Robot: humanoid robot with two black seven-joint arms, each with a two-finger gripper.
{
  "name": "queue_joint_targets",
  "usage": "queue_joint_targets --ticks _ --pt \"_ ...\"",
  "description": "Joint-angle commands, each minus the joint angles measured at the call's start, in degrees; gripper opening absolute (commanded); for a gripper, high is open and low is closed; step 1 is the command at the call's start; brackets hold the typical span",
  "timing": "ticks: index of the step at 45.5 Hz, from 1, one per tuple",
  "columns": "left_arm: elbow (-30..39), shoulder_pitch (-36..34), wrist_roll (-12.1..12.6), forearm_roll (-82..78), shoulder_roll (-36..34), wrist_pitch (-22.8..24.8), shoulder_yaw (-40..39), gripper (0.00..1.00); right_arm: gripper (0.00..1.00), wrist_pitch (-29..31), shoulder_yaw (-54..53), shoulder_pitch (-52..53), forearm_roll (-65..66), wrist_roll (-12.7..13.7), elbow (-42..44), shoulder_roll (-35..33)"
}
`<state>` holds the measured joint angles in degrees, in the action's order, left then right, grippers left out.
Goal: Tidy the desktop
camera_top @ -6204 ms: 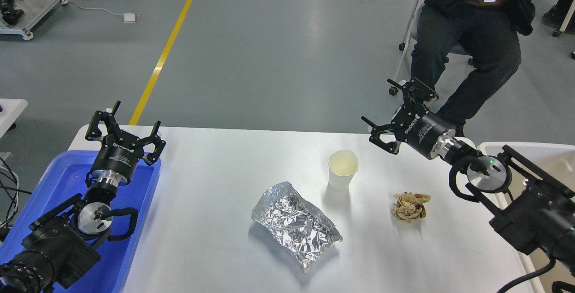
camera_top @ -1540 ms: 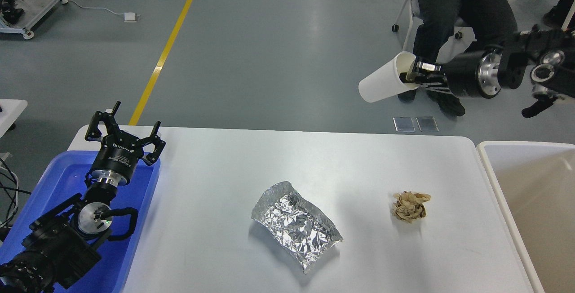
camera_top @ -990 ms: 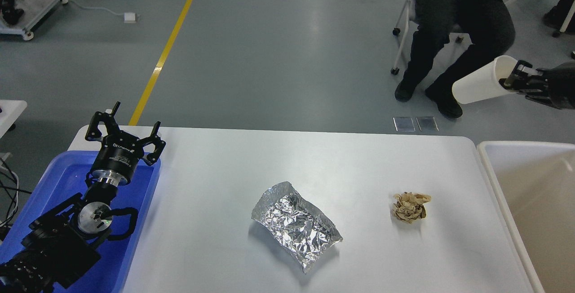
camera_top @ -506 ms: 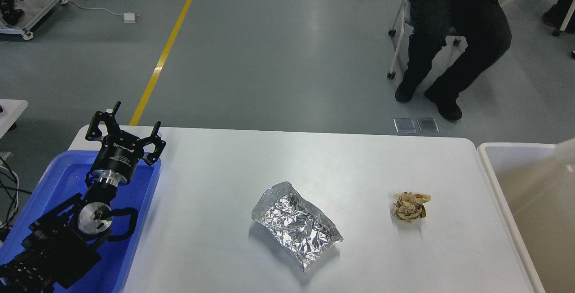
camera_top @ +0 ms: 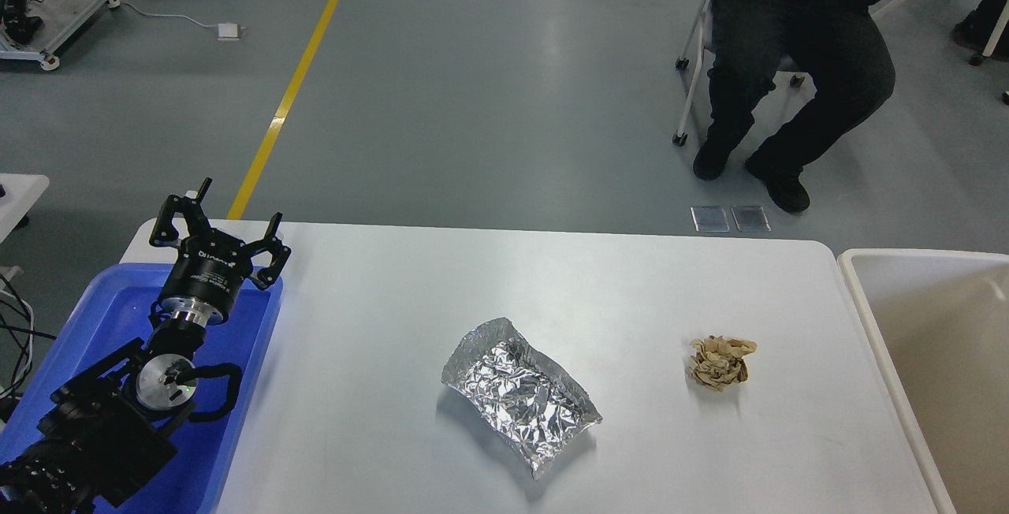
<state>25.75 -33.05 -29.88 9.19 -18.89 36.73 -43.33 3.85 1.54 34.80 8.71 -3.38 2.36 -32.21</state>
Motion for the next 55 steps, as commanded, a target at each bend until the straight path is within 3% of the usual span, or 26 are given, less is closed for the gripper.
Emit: queue_joint_targets --ticks 1,22,55 --pt "0.00 0.00 0.00 -0.05 0.00 0.01 0.00 1.00 0.00 -4.38 -4.61 -4.91 -6.16 2.15 1.59 3.99" --pt "0.00 -0.09 0.00 -0.05 0.00 0.01 0.00 1.00 0.00 -6.58 -5.67 -4.04 -6.16 3.12 1.15 8.57" --pt "0.00 -0.09 0.00 -0.05 0.00 0.01 0.00 1.00 0.00 -6.14 -4.70 3.61 -5.90 4.35 0.80 8.92"
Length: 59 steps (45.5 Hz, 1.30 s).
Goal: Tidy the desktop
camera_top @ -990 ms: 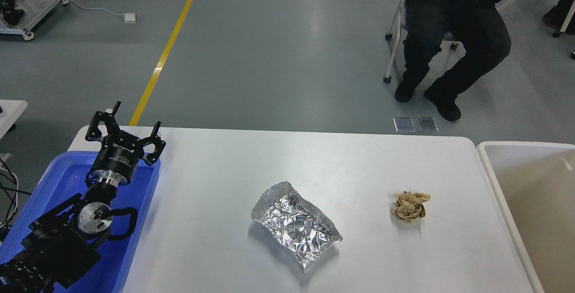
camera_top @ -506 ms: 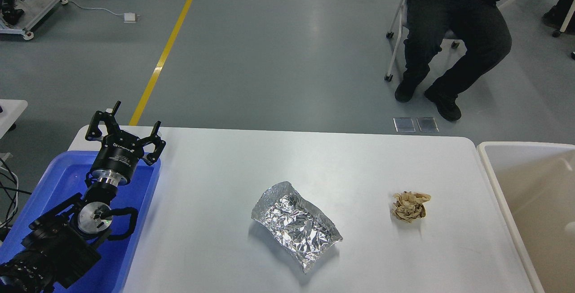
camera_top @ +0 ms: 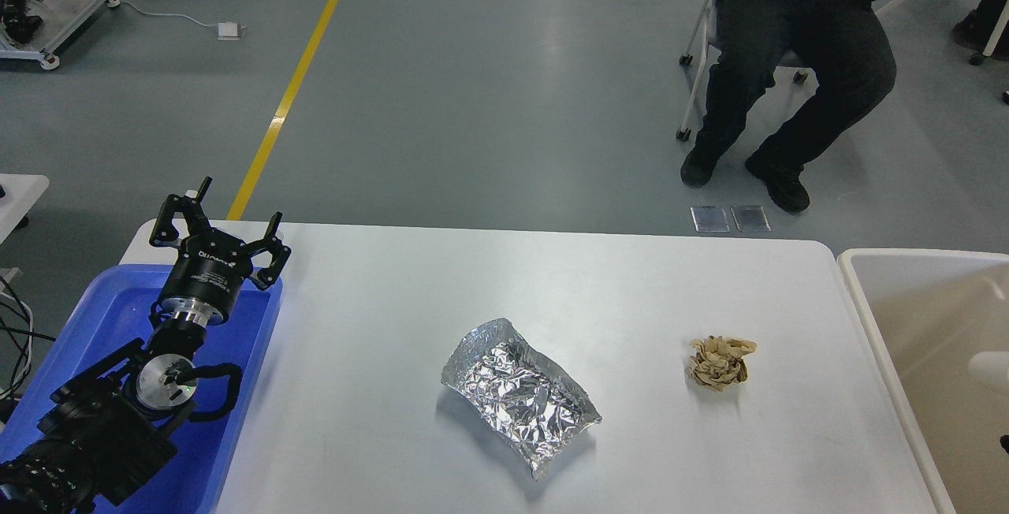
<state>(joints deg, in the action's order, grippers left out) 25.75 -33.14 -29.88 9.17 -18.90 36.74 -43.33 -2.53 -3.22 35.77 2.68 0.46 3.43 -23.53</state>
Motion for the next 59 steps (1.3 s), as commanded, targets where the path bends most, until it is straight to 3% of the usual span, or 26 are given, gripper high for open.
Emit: queue_joint_targets --ticks 1,3,5,6,9,10,14,42,48,56,59 --pt "0.00 0.00 0.00 -0.02 0.00 0.00 0.00 1.00 0.00 0.25 0.06 2.81 0.13 0.59 -0.44 0.41" --pt "0.00 0.00 0.00 0.06 0.00 0.00 0.09 1.00 0.06 0.16 0.06 3.07 0.13 0.86 -0.44 0.68" --pt "0.00 0.00 0.00 -0.02 0.00 0.00 0.00 1.00 0.23 -0.02 -0.03 3.42 0.13 0.86 -0.44 0.85" --pt "0.00 0.00 0.00 -0.02 0.00 0.00 0.00 1.00 0.50 -0.28 -0.55 3.77 0.05 0.86 -0.44 1.11" --pt "0.00 0.00 0.00 -0.02 0.00 0.00 0.00 1.00 0.82 -0.37 -1.08 4.04 -0.13 0.77 -0.36 1.47" --pt "0.00 0.00 0.00 -0.02 0.00 0.00 0.00 1.00 0.89 -0.37 -1.17 4.13 -0.13 0.68 -0.35 1.47" --pt "0.00 0.00 0.00 -0.02 0.00 0.00 0.00 1.00 0.99 -0.54 -2.05 4.13 -0.13 0.60 -0.35 1.56" --pt "0.00 0.00 0.00 -0.02 0.00 0.00 0.09 1.00 0.99 0.42 -6.36 14.32 -0.66 0.51 -3.16 0.15" --pt "0.00 0.00 0.00 -0.02 0.00 0.00 0.00 1.00 0.99 2.26 -9.25 18.45 -2.32 0.51 -12.81 -4.85" --pt "0.00 0.00 0.00 -0.02 0.00 0.00 0.00 1.00 0.99 8.32 -23.20 20.30 -4.35 0.86 -33.45 -12.15" --pt "0.00 0.00 0.00 0.06 0.00 0.00 0.00 1.00 1.00 10.43 -26.82 20.65 -4.35 0.95 -36.56 -11.81"
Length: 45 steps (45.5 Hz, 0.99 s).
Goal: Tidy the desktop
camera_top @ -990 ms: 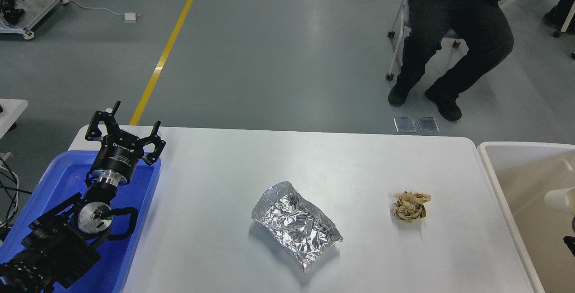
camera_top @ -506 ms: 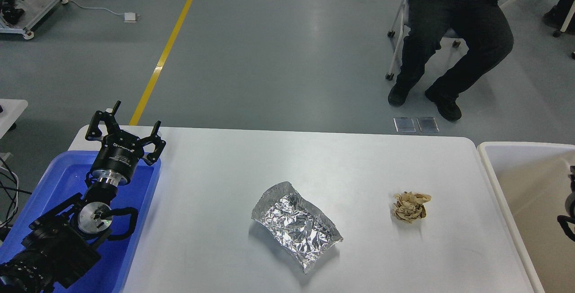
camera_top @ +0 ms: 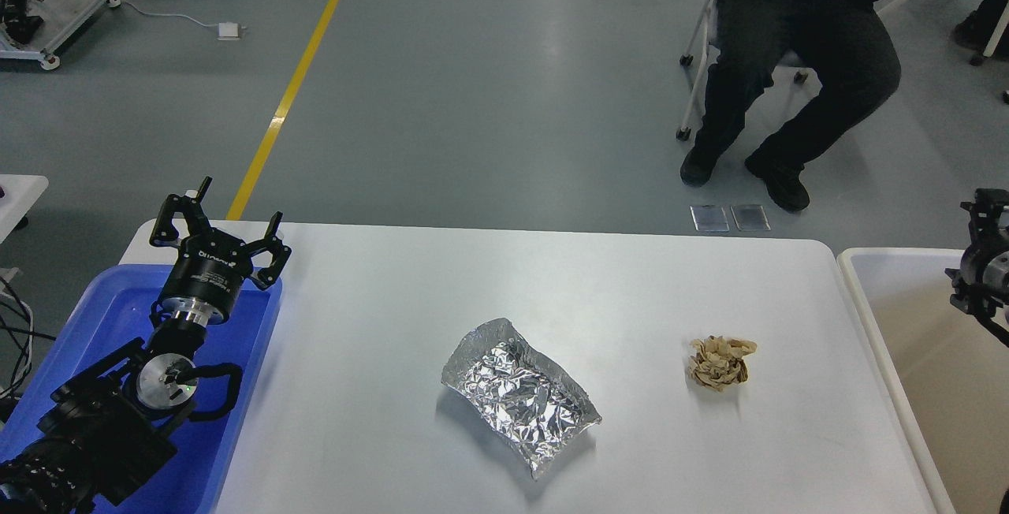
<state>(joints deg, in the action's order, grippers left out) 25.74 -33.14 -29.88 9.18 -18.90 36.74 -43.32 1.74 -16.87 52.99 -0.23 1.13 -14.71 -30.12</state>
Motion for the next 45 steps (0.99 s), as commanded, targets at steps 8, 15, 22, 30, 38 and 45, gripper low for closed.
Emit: queue_joint_targets --ticks 8,15,22,30,38,45 --pt "0.01 0.01 0.00 0.05 0.00 -0.09 0.08 1.00 1.00 8.63 -15.83 4.49 -1.53 0.19 -22.72 -0.21" --pt "0.01 0.01 -0.09 0.05 0.00 -0.09 0.08 1.00 1.00 8.63 -17.93 3.97 -1.71 -0.34 -23.08 6.11" --pt "0.01 0.01 -0.09 0.05 0.00 -0.09 0.08 1.00 1.00 8.98 -23.03 1.59 -1.53 -0.34 -22.38 12.88" --pt "0.01 0.01 -0.09 0.05 0.00 -0.09 0.08 1.00 1.00 9.16 -25.06 0.45 -1.70 -0.34 -22.90 16.40" --pt "0.01 0.01 -0.09 0.05 0.00 -0.09 0.08 1.00 1.00 9.16 -25.23 0.18 -1.53 -0.34 -22.73 20.44" --pt "0.01 0.01 -0.09 0.05 0.00 -0.09 0.08 1.00 1.00 9.16 -25.67 -2.36 -1.53 -0.43 -22.20 24.57"
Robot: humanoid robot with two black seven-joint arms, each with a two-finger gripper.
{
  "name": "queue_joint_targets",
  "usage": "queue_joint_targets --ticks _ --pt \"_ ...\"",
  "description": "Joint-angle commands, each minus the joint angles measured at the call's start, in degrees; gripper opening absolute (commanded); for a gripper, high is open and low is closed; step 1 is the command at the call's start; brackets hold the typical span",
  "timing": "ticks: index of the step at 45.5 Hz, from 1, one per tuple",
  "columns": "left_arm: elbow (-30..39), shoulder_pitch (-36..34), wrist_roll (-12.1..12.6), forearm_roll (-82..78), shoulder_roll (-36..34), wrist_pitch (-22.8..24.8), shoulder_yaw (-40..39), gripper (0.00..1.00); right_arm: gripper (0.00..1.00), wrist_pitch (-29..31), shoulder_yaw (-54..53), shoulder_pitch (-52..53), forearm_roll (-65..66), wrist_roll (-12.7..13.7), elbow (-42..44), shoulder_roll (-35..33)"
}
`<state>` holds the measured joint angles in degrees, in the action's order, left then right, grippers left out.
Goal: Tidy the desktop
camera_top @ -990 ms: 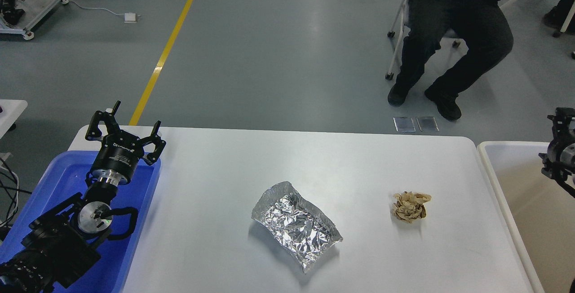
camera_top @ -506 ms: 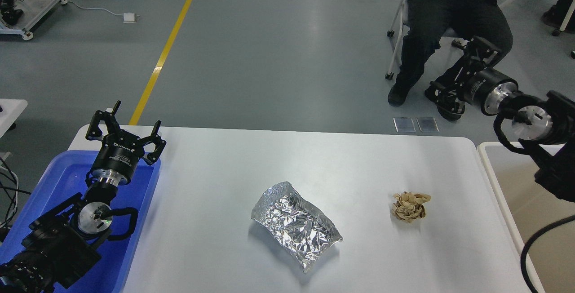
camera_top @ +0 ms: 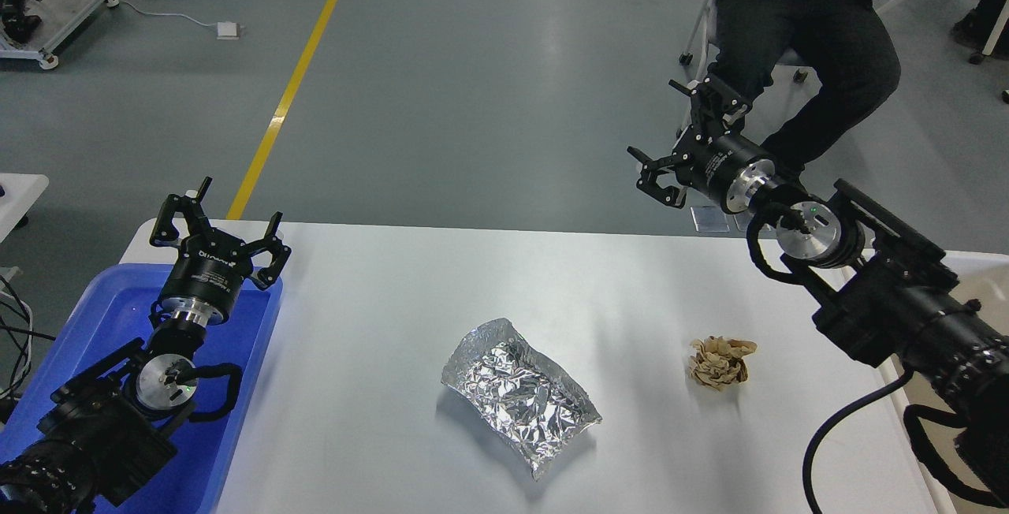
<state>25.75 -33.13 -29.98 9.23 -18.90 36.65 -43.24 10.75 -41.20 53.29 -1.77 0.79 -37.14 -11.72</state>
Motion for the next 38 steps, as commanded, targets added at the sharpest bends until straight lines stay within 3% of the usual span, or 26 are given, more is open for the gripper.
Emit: queue_joint_targets --ticks 1,14,24,38 --pt "0.00 0.00 0.01 0.00 0.00 0.00 0.00 1.00 1.00 0.15 -1.69 -3.01 0.02 -0.09 0.23 6.79" --pt "0.00 0.00 0.01 0.00 0.00 0.00 0.00 1.00 1.00 1.72 -3.54 -9.07 0.02 -0.26 0.49 8.02" --pt "0.00 0.00 0.01 0.00 0.00 0.00 0.00 1.00 1.00 4.63 -5.11 -12.68 0.02 -2.99 1.46 8.29" --pt "0.00 0.00 0.01 0.00 0.00 0.00 0.00 1.00 1.00 7.09 -6.44 -14.62 -0.16 -2.99 1.46 8.46"
